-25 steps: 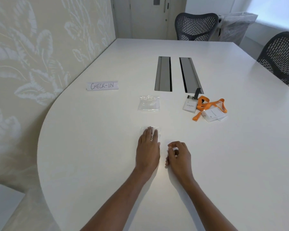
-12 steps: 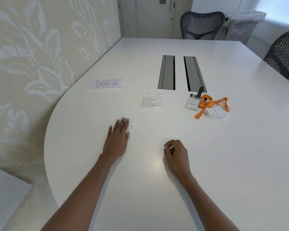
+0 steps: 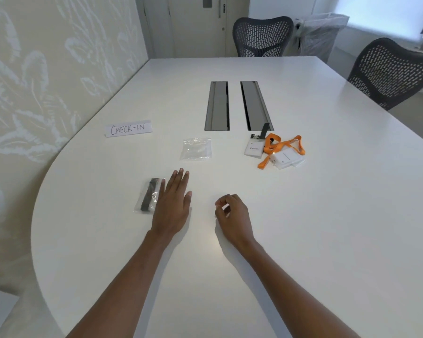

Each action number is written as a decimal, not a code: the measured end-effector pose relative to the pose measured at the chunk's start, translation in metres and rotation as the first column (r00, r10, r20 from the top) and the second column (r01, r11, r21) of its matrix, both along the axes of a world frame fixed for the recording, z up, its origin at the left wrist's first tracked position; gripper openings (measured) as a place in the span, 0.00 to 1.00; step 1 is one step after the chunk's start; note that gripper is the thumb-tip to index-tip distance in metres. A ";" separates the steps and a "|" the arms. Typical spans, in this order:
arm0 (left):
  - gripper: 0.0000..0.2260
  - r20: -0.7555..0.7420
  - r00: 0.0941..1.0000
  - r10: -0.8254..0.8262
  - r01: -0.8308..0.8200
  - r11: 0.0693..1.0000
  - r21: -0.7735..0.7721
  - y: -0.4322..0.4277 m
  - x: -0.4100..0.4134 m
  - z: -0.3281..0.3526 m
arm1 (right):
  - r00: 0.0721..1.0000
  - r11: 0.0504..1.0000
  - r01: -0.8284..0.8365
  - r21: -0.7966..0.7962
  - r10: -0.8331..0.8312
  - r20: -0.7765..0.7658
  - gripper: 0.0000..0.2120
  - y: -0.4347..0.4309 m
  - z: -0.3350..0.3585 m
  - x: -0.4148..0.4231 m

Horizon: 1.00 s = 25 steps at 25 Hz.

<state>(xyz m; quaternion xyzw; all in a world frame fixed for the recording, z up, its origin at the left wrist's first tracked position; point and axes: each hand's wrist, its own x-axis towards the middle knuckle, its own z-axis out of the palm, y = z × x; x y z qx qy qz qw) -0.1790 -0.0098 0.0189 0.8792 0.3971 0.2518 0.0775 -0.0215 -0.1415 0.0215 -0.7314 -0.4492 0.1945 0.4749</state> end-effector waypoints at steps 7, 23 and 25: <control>0.24 0.039 0.993 -0.112 0.115 0.988 -0.102 -0.029 0.092 -0.002 | 0.989 0.997 0.076 0.001 -0.076 0.129 0.06 0.007 0.003 0.060; 0.24 -0.128 0.988 -0.083 0.066 0.989 -0.131 -0.050 0.195 -0.026 | 0.748 0.920 0.271 -0.282 -0.017 0.663 0.35 0.053 0.015 0.241; 0.24 -0.126 0.989 -0.080 0.062 0.989 -0.136 -0.050 0.196 -0.026 | 0.671 0.887 0.246 -0.390 0.135 0.729 0.41 0.066 0.023 0.261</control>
